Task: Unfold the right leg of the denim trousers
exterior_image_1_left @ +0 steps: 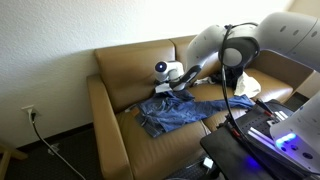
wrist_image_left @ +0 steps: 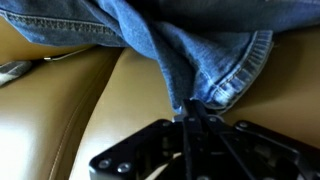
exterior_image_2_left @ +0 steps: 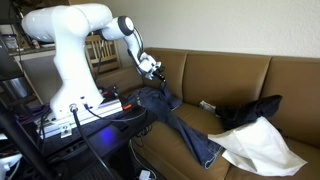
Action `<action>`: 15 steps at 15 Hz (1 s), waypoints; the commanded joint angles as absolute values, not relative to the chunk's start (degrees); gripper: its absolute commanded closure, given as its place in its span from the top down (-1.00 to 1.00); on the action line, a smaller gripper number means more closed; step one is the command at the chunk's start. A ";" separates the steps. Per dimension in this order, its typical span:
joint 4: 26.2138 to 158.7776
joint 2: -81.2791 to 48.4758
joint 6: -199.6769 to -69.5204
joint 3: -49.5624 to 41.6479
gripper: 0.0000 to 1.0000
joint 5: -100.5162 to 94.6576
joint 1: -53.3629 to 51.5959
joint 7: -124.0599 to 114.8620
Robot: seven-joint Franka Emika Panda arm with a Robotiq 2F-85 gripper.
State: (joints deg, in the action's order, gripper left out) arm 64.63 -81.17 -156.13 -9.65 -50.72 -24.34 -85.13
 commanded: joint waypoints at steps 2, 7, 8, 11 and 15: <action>77.50 -69.58 -164.21 -3.79 -0.99 -46.81 -13.81 -81.99; 89.23 -60.66 -168.97 0.54 -0.99 -36.37 -2.92 -75.27; 90.90 -59.01 -168.86 0.64 -0.99 -32.99 -1.10 -73.52; 94.59 -54.29 -167.27 -4.40 -0.99 -19.33 -0.03 -66.95; 97.27 -49.63 -166.34 -15.47 -0.99 -8.32 -1.16 -65.12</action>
